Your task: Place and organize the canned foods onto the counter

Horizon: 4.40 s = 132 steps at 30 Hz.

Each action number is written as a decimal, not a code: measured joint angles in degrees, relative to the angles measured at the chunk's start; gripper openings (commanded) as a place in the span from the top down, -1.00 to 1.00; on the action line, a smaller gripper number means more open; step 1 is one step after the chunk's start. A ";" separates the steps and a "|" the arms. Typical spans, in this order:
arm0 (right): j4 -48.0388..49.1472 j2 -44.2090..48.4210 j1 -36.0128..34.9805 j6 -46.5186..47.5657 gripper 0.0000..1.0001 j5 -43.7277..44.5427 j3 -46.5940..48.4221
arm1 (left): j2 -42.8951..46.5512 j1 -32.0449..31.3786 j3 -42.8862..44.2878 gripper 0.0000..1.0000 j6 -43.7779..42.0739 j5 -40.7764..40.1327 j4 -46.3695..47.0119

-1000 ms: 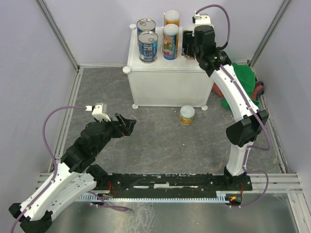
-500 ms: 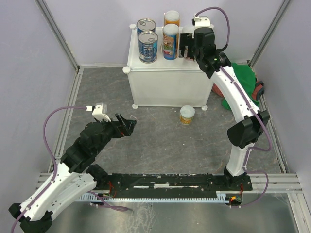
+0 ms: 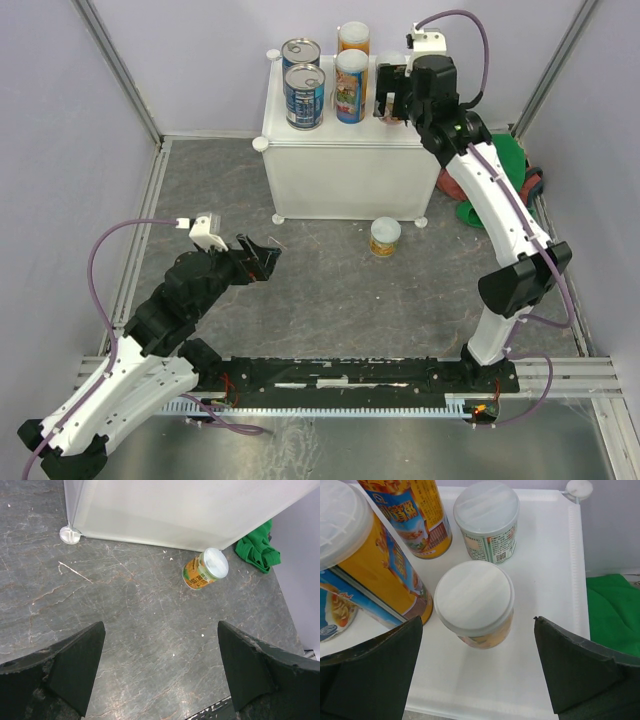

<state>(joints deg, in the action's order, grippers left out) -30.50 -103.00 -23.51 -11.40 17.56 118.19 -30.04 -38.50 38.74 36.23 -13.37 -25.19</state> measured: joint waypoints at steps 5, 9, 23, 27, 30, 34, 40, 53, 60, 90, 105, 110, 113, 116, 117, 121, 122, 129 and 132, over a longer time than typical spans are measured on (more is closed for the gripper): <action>0.09 2.01 0.00 -1.01 -0.96 -1.25 -1.38 | 1.05 0.00 0.00 -0.99 0.57 0.04 -0.13; 0.07 2.19 0.00 -1.84 -0.92 -2.21 -2.25 | 2.21 0.00 0.00 -0.99 1.68 0.04 -0.63; 0.61 0.11 0.00 -3.63 -0.84 -5.33 -2.75 | 2.84 0.00 0.00 -0.99 1.99 0.00 -1.79; 1.27 -0.90 0.00 -3.89 -0.82 -6.19 -2.75 | 2.73 0.00 0.00 -0.99 2.01 -0.02 -1.79; 1.36 -1.18 0.00 -4.02 -0.82 -6.78 -2.75 | 2.67 0.00 0.00 -0.99 1.99 -0.02 -1.79; 2.60 -0.81 0.00 -4.39 -0.84 -6.56 -3.85 | 2.67 0.00 0.00 -0.99 1.99 -0.02 -1.73; 4.04 5.64 -0.87 -4.79 -0.85 -4.24 -14.03 | 2.38 0.00 -0.09 -0.99 2.19 0.09 0.07; 3.93 39.39 -12.41 -5.99 -0.85 5.57 -40.92 | -9.16 -0.26 -7.23 -0.99 6.86 4.13 15.54; 2.25 49.94 -15.78 -10.14 -0.86 10.12 -57.61 | -14.34 -2.60 -8.50 -1.00 7.26 3.89 21.03; 21.27 40.63 -20.63 -17.75 -0.97 11.89 -90.27 | -29.18 -9.86 -8.48 -1.00 7.15 -3.28 26.29; 37.62 20.72 -20.63 -17.25 -0.99 16.28 -84.61 | -24.09 -9.86 -10.58 -0.99 6.43 -3.08 27.04; 41.53 18.10 -20.31 -16.61 -0.99 17.79 -82.58 | -19.23 -9.86 -11.96 -0.99 6.10 -3.13 26.64; 43.12 15.87 -19.54 -16.15 -0.99 18.12 -81.29 | -17.53 -9.86 -12.31 -0.99 5.70 -3.19 25.64; 44.26 13.86 -18.56 -15.65 -0.99 18.36 -80.00 | -15.50 -9.86 -12.85 -0.99 5.70 -3.32 24.59; 44.70 13.42 -18.25 -15.50 -0.99 18.38 -79.76 | -14.71 -9.86 -13.07 -0.99 5.70 -3.43 24.04; 46.53 11.89 -16.92 -14.84 -0.97 18.45 -78.75 | -12.11 -9.86 -13.51 -0.99 5.70 -4.42 22.51; 46.95 11.47 -16.68 -14.62 -0.91 18.45 -78.49 | -11.52 -9.86 -13.60 -0.99 5.70 -4.63 22.14; 49.57 10.62 -15.91 -12.35 0.05 17.22 -78.29 | -10.01 -9.86 -13.99 -0.99 5.75 -4.79 20.85; 51.04 10.71 -15.91 -11.67 0.16 16.81 -79.10 | -9.51 -9.86 -14.10 -0.99 5.75 -4.81 20.59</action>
<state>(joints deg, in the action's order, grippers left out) 20.53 -92.29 -39.42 -23.07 34.37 39.09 -39.55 -48.36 24.64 41.98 -18.17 -4.60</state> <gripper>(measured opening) 0.835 0.994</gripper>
